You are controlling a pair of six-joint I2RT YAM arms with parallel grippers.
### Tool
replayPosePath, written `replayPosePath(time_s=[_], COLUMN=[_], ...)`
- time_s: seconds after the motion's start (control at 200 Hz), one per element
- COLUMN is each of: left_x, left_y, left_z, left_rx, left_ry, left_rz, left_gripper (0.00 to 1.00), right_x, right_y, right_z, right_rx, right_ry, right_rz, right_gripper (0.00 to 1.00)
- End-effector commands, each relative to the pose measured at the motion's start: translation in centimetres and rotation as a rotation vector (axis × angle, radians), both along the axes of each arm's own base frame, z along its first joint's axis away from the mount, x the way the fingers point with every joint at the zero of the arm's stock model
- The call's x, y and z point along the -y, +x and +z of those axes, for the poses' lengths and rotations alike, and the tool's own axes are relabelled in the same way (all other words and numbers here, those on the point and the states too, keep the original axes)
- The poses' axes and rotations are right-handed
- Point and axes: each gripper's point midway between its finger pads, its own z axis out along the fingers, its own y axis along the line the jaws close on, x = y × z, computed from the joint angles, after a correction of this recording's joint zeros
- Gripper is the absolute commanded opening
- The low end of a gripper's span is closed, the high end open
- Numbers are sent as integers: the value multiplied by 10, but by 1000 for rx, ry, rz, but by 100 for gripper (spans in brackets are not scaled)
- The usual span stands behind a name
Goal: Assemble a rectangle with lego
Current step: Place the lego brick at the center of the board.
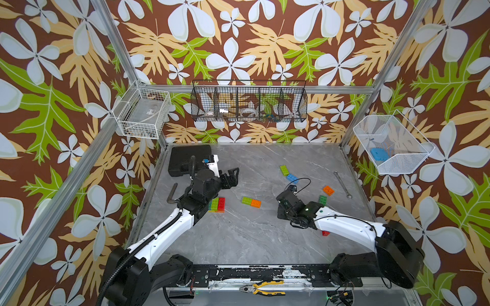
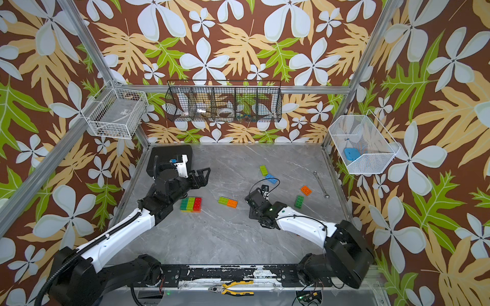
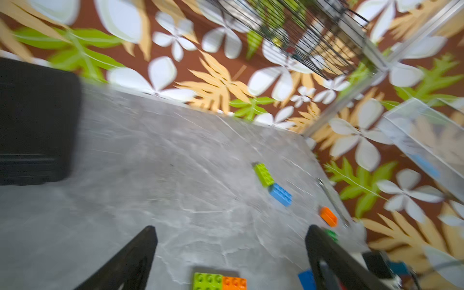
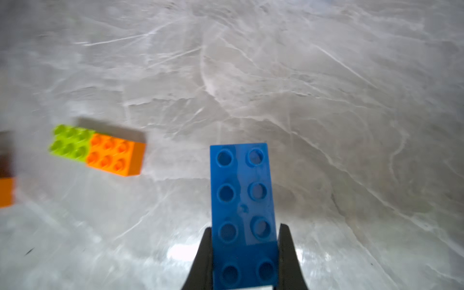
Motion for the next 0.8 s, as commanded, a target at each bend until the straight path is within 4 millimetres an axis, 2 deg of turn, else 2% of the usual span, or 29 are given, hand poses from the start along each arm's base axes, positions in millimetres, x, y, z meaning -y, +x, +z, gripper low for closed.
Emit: replayPosePath(time_s=[0.0, 0.045, 0.19, 0.255, 0.365, 0.48, 0.566, 0.621, 0.706, 0.796], left_x=[-63, -58, -28, -19, -4, 14, 28, 48, 98, 160], left_y=[-1, 0, -3, -1, -3, -7, -11, -17, -37, -69], left_z=[-9, -7, -11, -20, -27, -33, -35, -40, -51, -80], left_rx=[-42, -36, -57, -127, -186, -247, -281, -312, -350, -434], left_ry=[71, 28, -41, -18, 52, 112, 155, 175, 200, 209], left_rz=[313, 243, 41, 6, -17, -39, -49, -80, -179, -327], left_gripper=[100, 99, 70, 59, 49, 46, 46, 43, 43, 43], right_x=[13, 8, -8, -13, -20, -24, -13, 0, 34, 76], right_y=[4, 5, 2, -1, -6, -8, -9, -8, -2, 4], right_z=[-10, -15, -31, -35, -32, -15, -1, 11, 33, 42], right_rx=[32, 28, -29, -52, -72, -79, -80, -58, -1, 50], right_ry=[-80, -83, -51, -20, 37, 88, 108, 119, 129, 135], right_rz=[-136, -136, -114, -109, -91, -53, -51, -62, -114, -182], right_gripper=[9, 9, 16, 25, 40, 50, 53, 53, 53, 52])
